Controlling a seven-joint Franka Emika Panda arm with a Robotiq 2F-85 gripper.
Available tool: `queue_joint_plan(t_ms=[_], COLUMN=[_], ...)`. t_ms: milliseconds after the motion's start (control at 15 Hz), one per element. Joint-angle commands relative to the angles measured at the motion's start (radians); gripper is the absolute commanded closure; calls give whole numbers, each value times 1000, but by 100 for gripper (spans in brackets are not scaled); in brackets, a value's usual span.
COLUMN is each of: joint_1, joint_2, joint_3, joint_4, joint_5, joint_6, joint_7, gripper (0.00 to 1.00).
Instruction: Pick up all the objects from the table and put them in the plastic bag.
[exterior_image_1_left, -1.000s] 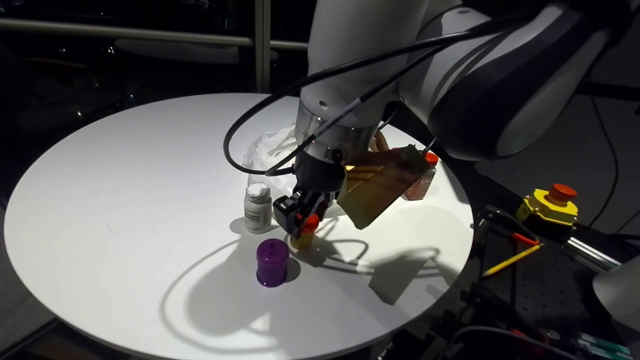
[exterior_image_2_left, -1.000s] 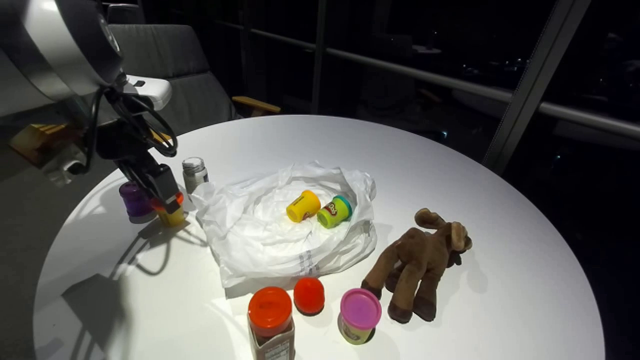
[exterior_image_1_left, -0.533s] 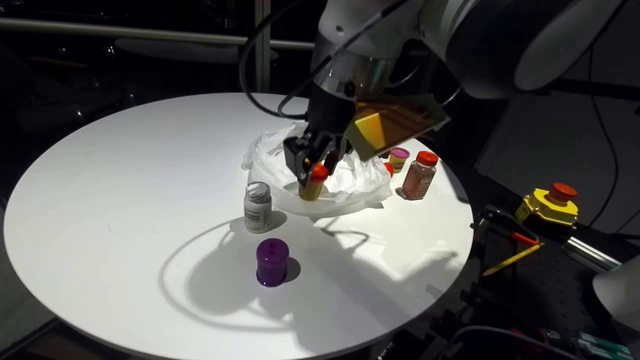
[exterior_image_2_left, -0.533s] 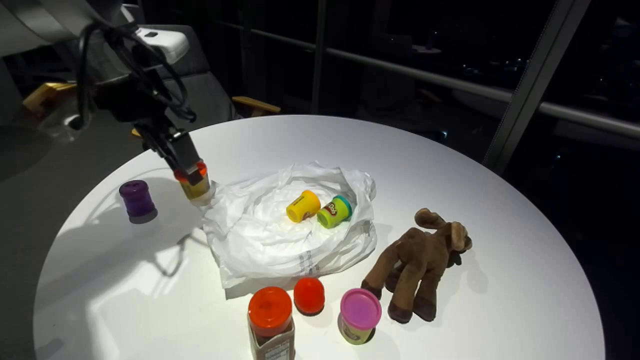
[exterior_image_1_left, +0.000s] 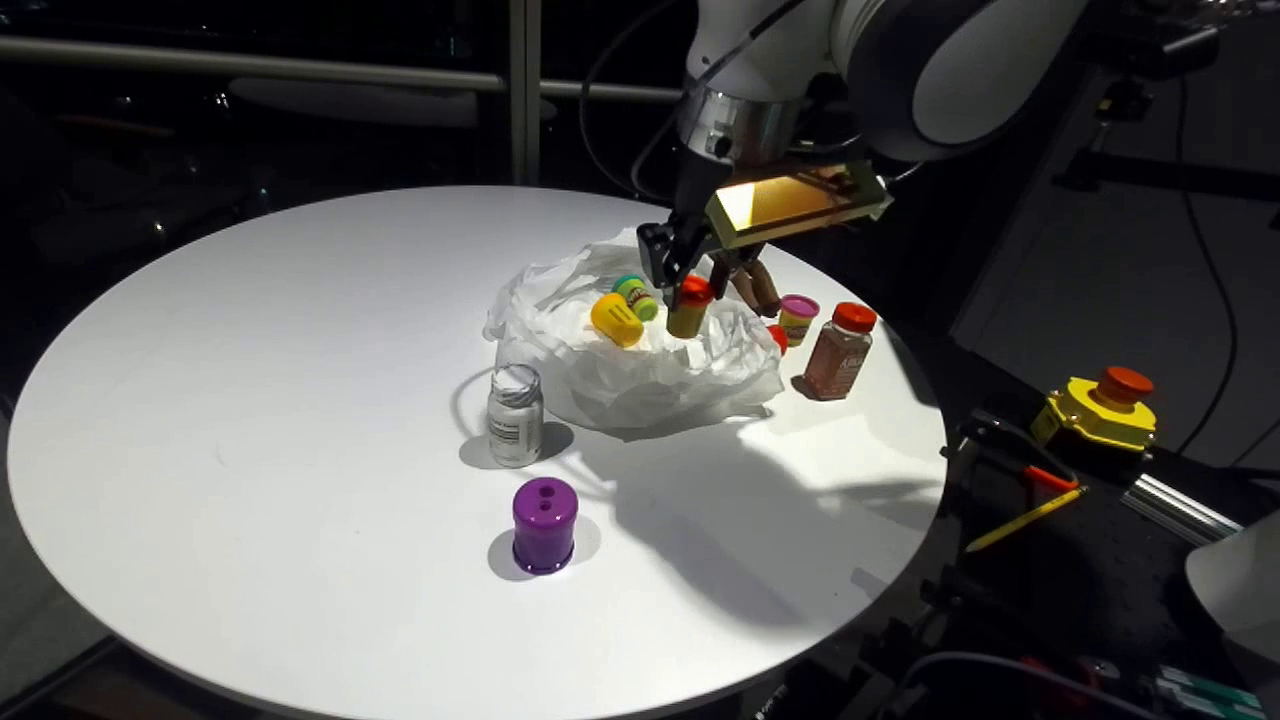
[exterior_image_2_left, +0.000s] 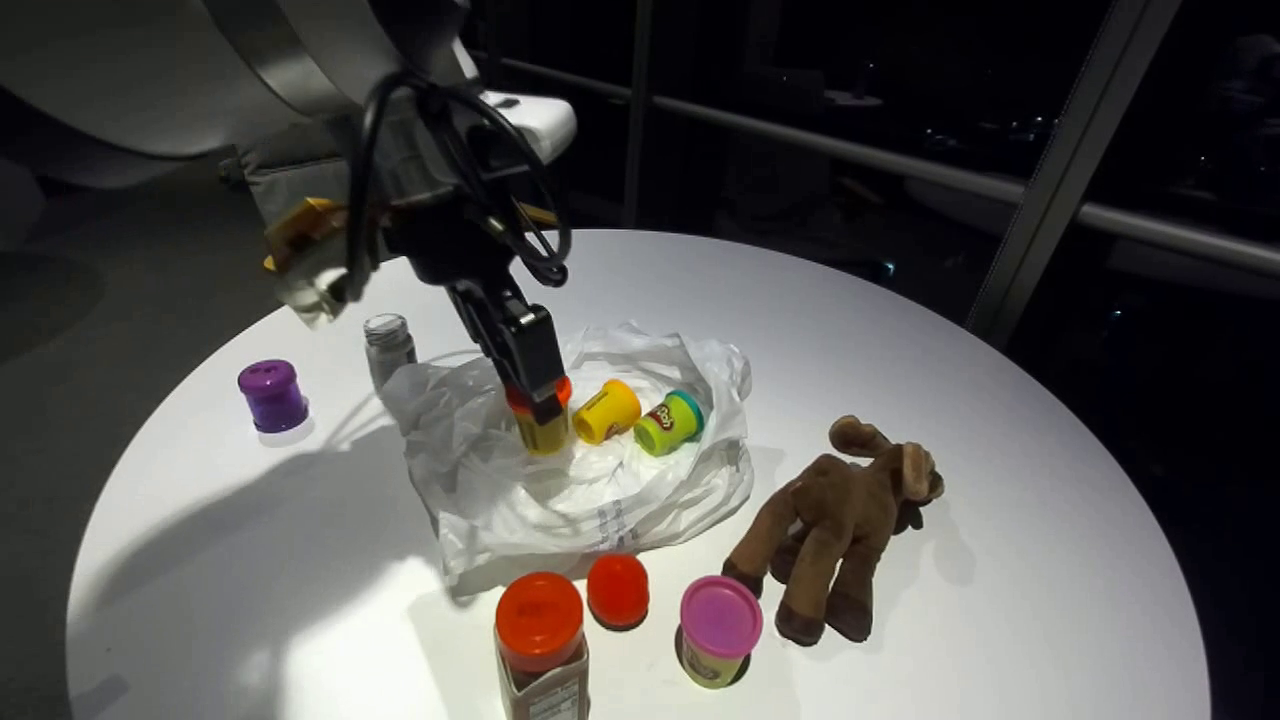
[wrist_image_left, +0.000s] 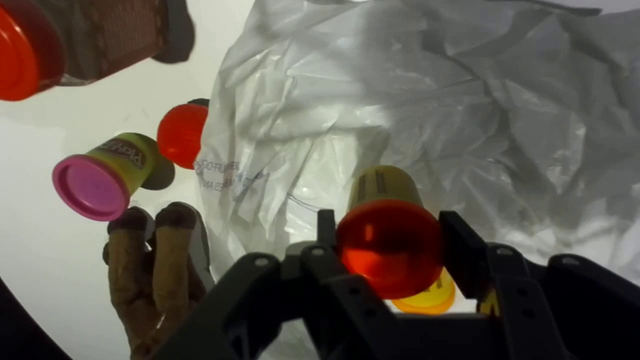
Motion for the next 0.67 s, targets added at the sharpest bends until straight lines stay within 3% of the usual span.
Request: queue_joint_plan(t_ms=[0,133,200,467,600], joint_1=[-24,-27,-28,25,63], joint_2=[152,201,203,91,7], joint_3=[-28,-45,-46,-59,-42], joint_4=[116,153,159,118,93], joint_5=[16,41,63,98,97], joint_6=[19,26,24,-22,-85], joint_7=[29,24,13,13,32], gripper=[71,71,22,0,0])
